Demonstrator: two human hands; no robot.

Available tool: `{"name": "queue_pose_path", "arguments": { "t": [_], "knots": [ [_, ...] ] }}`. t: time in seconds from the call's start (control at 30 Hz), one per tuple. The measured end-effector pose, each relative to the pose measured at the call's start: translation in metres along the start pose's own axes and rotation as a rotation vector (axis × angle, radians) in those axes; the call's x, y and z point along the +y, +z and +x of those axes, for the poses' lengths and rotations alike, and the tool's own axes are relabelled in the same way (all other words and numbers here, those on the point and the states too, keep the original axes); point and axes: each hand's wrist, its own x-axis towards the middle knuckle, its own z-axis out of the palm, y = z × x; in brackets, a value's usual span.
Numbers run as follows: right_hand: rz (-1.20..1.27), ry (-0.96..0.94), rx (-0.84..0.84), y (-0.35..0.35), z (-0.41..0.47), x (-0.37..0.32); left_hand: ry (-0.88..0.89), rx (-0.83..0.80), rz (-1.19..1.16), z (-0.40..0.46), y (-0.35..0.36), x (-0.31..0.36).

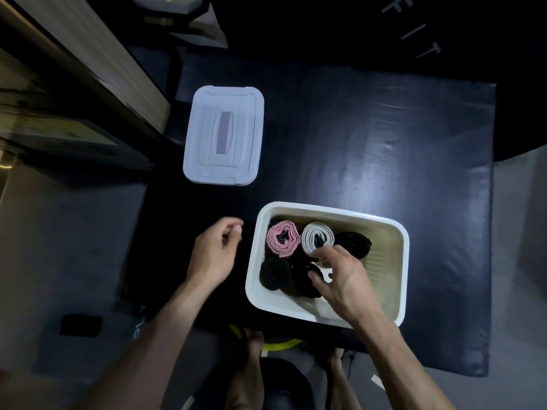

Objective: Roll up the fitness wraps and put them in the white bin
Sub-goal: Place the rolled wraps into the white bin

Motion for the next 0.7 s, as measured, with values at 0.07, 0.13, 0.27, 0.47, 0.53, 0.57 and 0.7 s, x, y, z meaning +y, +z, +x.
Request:
{"name": "queue_pose_path", "arguments": {
  "t": [0.07,0.13,0.27,0.47,0.53,0.57,0.7],
  "knots": [
    [0.044,-0.051,0.027,-0.008,0.007,-0.009,-0.049,0.058,0.002,0.043,0.001,-0.009],
    [0.051,-0.082,0.061,-0.015,0.015,-0.02,-0.165,0.177,-0.062,0.085,-0.002,-0.015],
    [0.072,-0.097,0.078,-0.02,0.028,-0.033,-0.348,0.363,-0.167,0.144,-0.009,-0.025],
    [0.092,-0.079,0.084,-0.016,0.036,-0.034,-0.509,0.408,-0.15,0.181,-0.008,-0.041],
    [0.103,-0.079,0.087,-0.014,0.035,-0.033,-0.497,0.447,-0.168,0.184,-0.008,-0.043],
    [0.107,-0.082,0.089,-0.013,0.035,-0.032,-0.495,0.456,-0.206,0.187,-0.009,-0.045],
    [0.117,-0.079,0.097,-0.013,0.031,-0.034,-0.622,0.37,-0.479,0.186,-0.019,-0.032]
  ]
}}
